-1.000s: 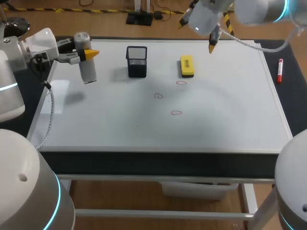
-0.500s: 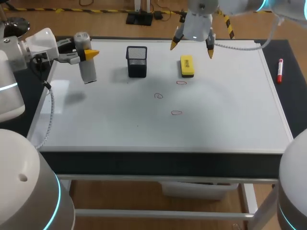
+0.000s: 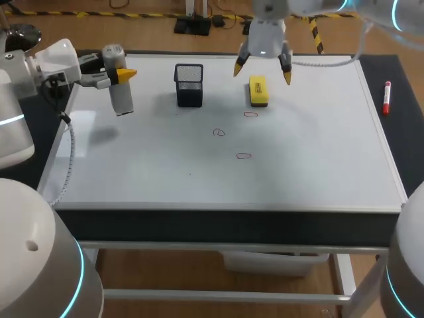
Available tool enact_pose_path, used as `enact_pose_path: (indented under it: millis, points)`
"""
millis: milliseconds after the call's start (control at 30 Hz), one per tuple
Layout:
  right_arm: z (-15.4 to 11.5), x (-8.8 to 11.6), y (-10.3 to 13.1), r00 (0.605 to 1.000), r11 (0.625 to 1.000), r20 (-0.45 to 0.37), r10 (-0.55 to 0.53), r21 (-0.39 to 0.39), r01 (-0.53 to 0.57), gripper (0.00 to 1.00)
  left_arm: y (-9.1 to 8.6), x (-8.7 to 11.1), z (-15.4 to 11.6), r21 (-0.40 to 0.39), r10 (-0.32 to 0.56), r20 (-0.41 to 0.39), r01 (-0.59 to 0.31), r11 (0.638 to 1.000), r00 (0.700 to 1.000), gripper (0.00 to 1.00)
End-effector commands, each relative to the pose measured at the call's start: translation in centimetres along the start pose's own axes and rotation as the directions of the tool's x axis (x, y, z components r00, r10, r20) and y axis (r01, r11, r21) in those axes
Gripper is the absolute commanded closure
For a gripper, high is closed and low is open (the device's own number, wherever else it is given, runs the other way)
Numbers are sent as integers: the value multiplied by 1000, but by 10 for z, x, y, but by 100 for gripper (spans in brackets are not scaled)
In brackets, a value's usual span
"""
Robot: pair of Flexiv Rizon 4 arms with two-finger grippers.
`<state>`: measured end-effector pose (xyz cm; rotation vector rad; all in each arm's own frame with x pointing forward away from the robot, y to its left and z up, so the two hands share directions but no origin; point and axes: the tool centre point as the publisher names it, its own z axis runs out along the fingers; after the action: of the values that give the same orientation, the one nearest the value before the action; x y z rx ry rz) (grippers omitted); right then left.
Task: Pick up the inspection probe, press it on each red-marked spot on the whiteboard one by one, put down the probe, pick up the eraser, and wipe off all the red marks.
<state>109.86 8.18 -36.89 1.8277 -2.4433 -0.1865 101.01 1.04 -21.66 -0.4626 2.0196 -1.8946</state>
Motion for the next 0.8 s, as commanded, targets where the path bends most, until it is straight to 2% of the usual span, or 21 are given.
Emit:
enact_pose_path:
  millis: [33,200,400,800]
  points:
    - [9,1,-3,999,1000,54,0,-16,1,0,1,0,0,5,3,0,-3,1000,1000,100]
    - [16,0,0,997,999,65,-38,-1,38,0,1,0,0,5,3,0,-3,1000,1000,100]
    - [20,-3,0,991,988,7,-132,81,131,0,1,0,0,5,3,0,-3,1000,1000,100]
    - [32,0,-6,987,985,18,-161,69,159,0,1,0,0,5,3,0,-3,1000,1000,100]
